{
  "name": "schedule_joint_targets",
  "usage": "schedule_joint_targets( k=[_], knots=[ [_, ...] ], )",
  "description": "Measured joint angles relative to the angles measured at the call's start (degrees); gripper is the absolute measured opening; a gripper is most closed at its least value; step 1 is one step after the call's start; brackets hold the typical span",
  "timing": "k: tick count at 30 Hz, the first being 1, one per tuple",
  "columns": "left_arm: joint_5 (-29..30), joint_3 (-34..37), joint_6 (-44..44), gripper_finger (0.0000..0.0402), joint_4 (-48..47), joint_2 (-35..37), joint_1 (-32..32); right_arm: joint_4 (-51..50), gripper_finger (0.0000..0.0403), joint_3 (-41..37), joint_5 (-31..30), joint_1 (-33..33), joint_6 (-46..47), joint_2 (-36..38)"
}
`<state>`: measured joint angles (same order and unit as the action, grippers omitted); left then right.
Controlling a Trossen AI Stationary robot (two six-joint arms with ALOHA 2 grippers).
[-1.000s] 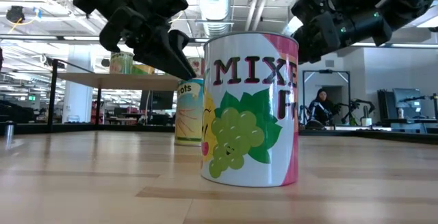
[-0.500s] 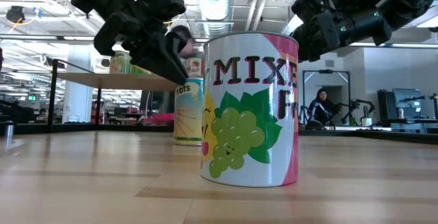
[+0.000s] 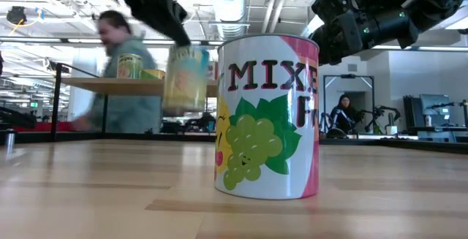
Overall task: Pick and place cans onto a shelf
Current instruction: Put the canned carrots on the shelf
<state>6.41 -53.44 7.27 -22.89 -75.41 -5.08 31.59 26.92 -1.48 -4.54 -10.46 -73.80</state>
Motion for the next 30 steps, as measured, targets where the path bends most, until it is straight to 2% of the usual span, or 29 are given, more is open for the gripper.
schedule_joint_targets(
  k=[5, 12, 18, 24, 28, 30],
  knots=[
    [5.4, -6.6, -7.6, 0.0, -15.4, 7.0, -0.1, 0.1, 0.0012, 0.0, 0.1, 0.0, -0.1, 0.0],
    [20.8, -14.4, -20.5, 0.0, -37.8, 13.8, 0.4, 0.4, 0.0012, 0.0, 0.1, 0.0, -0.1, 0.0],
    [32.1, -17.7, -25.8, 0.0, -47.4, 15.2, 4.1, 0.5, 0.0012, 0.0, 0.1, 0.0, -0.1, 0.0],
    [34.8, -17.3, -25.7, 0.0, -51.2, 15.1, 12.5, 0.5, 0.0012, 0.0, 0.2, 0.0, -0.1, 0.0],
    [34.0, -17.2, -24.0, 0.0, -51.2, 15.1, 19.8, 0.5, 0.0012, 0.0, 0.2, 0.0, -0.1, 0.0],
    [31.6, -17.2, -21.6, 0.0, -50.6, 15.1, 23.6, 0.5, 0.0012, 0.0, 0.2, 0.0, -0.1, 0.0]
  ],
)
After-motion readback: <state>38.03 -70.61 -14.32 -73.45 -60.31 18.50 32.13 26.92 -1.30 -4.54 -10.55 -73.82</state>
